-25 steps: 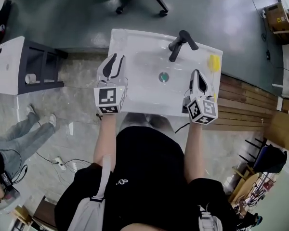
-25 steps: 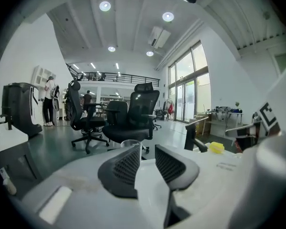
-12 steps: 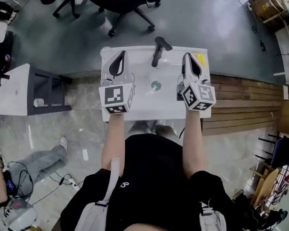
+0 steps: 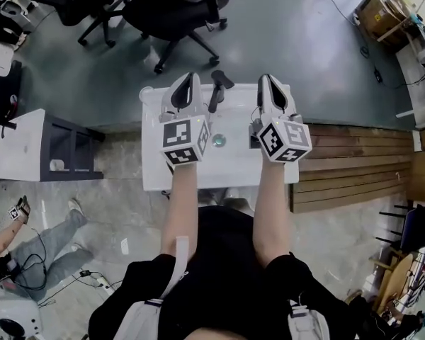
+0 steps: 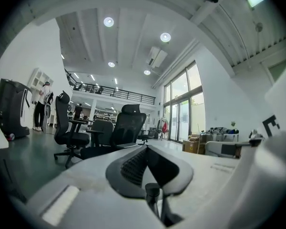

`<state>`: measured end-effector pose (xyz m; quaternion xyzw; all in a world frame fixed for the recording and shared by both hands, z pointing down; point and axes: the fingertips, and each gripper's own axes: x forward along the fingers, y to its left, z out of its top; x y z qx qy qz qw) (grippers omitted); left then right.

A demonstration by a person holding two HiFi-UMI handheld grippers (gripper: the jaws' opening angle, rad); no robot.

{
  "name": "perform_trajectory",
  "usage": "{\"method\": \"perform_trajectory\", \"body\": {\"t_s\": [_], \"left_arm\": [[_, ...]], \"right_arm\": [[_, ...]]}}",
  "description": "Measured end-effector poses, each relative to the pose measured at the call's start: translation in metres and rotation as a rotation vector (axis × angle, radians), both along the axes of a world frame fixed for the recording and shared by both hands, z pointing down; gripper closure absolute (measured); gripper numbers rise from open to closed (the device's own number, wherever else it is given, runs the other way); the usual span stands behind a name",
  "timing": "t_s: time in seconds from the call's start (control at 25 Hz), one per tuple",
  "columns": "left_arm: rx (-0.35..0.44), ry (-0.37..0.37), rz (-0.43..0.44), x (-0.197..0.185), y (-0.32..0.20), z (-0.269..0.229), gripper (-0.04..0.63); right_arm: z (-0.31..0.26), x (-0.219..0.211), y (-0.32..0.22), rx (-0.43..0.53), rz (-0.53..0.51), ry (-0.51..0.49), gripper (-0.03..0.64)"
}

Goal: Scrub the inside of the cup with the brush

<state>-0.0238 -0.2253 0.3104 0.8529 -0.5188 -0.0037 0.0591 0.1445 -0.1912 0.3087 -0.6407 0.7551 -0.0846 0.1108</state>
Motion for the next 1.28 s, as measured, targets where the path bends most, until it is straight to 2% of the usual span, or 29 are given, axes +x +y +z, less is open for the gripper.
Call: {"method": "perform_trajectory", "body": {"t_s": [0.2,0.32,0.6,1.28], "left_arm": [[0.031,-0.001,0.000,0.014,0.007,-0.006,0.595],[0.053,-0.025,0.006,0.020,0.011,-0.007,0.595],[0.081,-0.061,0.002,0.026,0.017,-0.009,0.595],[0.073,-0.058,-0.026,0.039,0.025,-0.008,0.595]], "right_arm": [[-0.009,-0.003,0.010,0.003,-0.015,0.168,0.618],[-0.012,-0.003,0.016,0.015,-0.028,0.221,0.618],[-0.016,0.004,0.018,0.034,-0.051,0.229,0.618],[-0.012,0.016,0.017,0.001,-0.087,0.245,0.618]]}}
